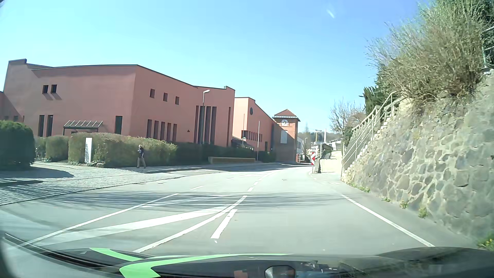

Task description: Follow the waypoints while adhering to traffic rules and regulations

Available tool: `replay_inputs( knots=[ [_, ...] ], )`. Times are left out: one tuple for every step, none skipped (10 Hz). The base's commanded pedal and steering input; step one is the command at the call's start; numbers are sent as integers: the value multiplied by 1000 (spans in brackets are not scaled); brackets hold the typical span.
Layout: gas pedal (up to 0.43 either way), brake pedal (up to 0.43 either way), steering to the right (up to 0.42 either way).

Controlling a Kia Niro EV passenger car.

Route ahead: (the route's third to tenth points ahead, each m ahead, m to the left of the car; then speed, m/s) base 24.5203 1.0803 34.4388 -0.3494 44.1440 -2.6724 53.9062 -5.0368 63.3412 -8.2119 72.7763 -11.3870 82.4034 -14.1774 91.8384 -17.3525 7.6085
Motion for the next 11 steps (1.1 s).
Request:
replay_inputs(
  knots=[
    [87,0,26],
    [87,0,27],
    [87,0,27],
    [87,0,28],
    [87,0,31],
    [98,0,34],
    [98,0,34],
    [98,0,34],
    [98,0,35],
    [98,0,35],
    [98,0,35]
  ],
)
